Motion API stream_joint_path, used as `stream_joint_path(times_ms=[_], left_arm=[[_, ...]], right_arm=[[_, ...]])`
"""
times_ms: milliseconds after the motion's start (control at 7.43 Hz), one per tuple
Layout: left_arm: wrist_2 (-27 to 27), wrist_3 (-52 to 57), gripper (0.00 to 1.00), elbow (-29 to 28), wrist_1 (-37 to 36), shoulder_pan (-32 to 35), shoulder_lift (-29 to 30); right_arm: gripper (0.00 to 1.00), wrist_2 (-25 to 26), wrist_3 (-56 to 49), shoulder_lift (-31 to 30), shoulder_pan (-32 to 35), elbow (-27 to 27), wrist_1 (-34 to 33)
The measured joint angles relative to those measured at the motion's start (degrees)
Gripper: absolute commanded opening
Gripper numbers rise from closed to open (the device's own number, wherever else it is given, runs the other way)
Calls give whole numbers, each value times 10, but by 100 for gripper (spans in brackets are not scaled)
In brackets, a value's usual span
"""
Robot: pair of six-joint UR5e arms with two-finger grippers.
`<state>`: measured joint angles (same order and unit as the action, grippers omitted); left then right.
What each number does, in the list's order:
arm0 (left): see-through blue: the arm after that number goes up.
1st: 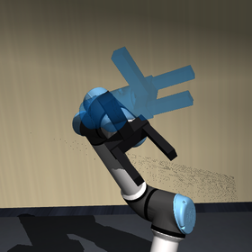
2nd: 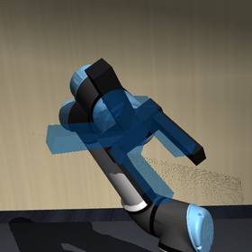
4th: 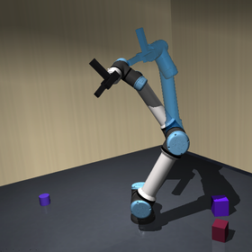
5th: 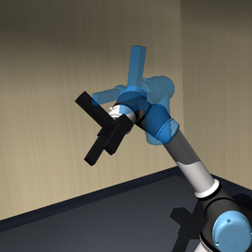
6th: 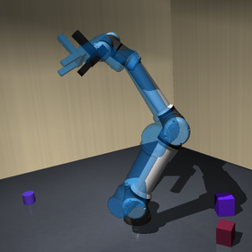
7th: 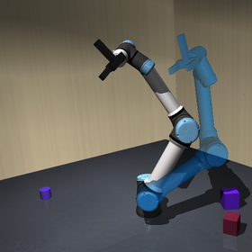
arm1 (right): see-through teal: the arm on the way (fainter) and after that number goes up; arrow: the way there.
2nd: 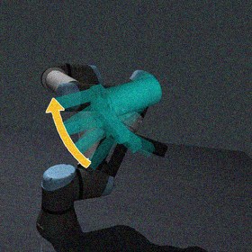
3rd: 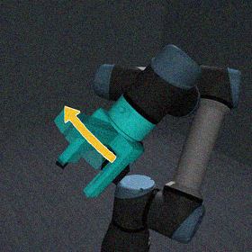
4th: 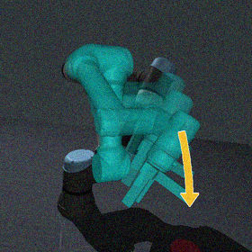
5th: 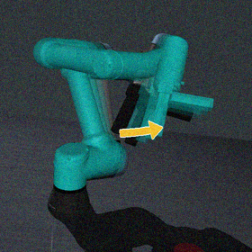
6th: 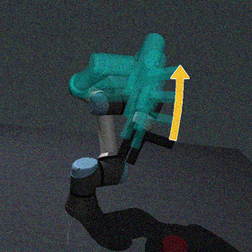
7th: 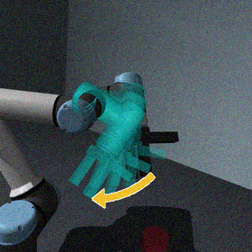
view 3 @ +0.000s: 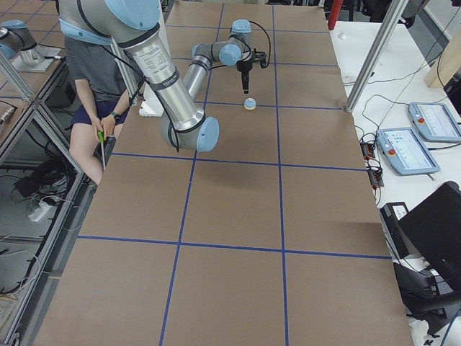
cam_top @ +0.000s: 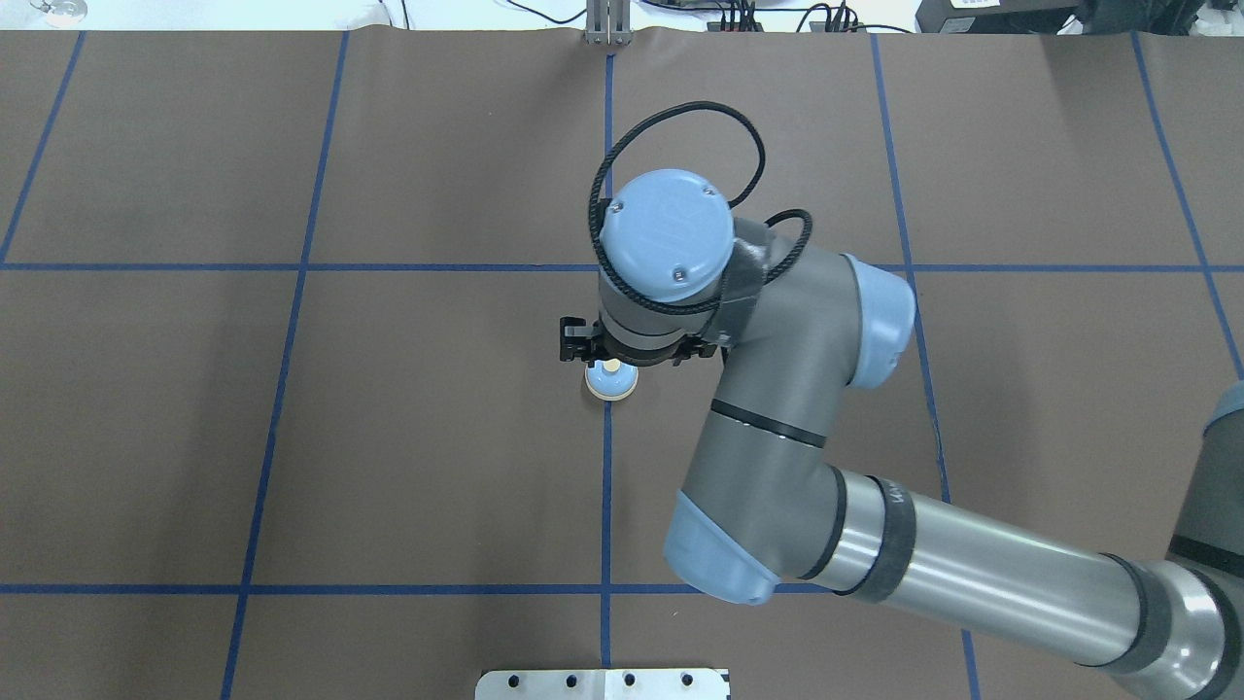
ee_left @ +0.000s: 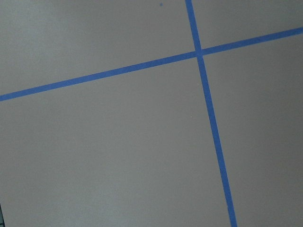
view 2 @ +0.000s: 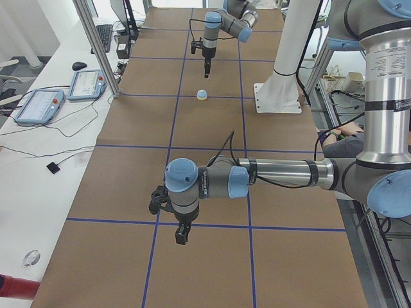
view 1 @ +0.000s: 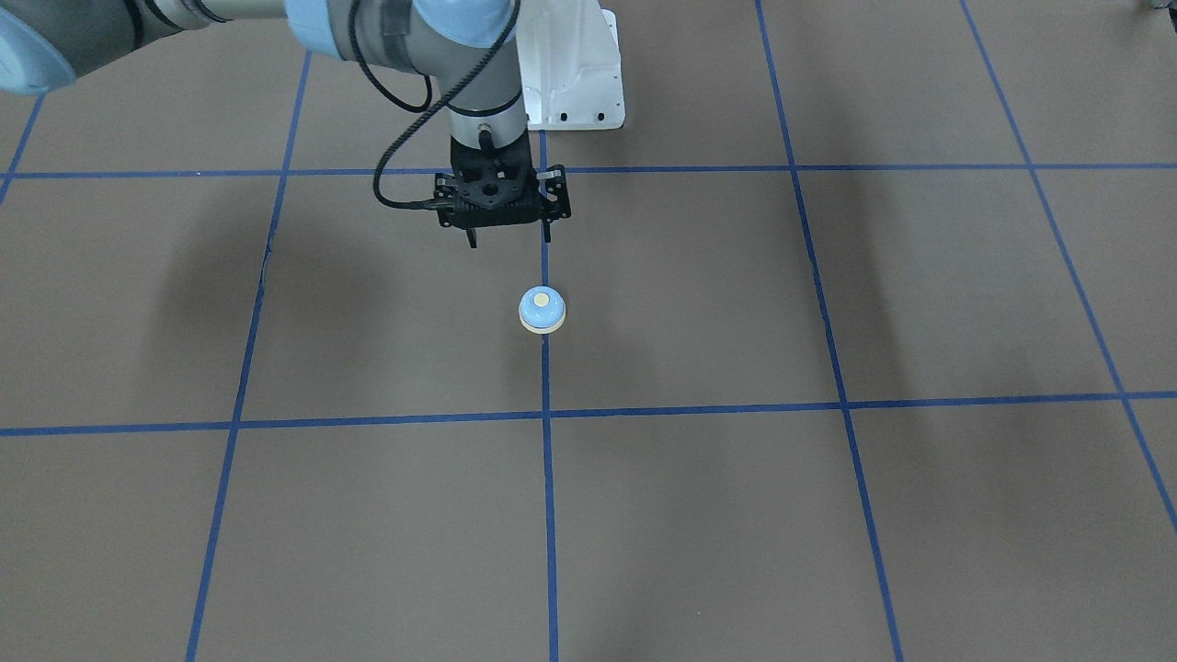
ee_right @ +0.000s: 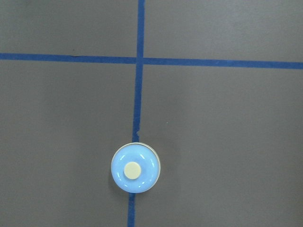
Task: Place and press bell with both arms
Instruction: 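Lower the right gripper onto the bell's button and press down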
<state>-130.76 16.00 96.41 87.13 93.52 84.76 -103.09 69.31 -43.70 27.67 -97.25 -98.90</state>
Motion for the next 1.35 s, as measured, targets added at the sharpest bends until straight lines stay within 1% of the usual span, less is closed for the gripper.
stream_joint_path(times_ms=[135,404,538,1345], left_arm=[[0,1,100,0,1,0,0],[1,3,100,1,2,0,-3],[1,3,100,2,2,0,-5],[1,4,100,3,2,0,-6]], right_arm=[[0,12,6,18,-8,40,15],[0,22,2,26,-11,97,67],[0,23,-2,26,-11,109,79],[0,22,-9,21,-10,124,86]])
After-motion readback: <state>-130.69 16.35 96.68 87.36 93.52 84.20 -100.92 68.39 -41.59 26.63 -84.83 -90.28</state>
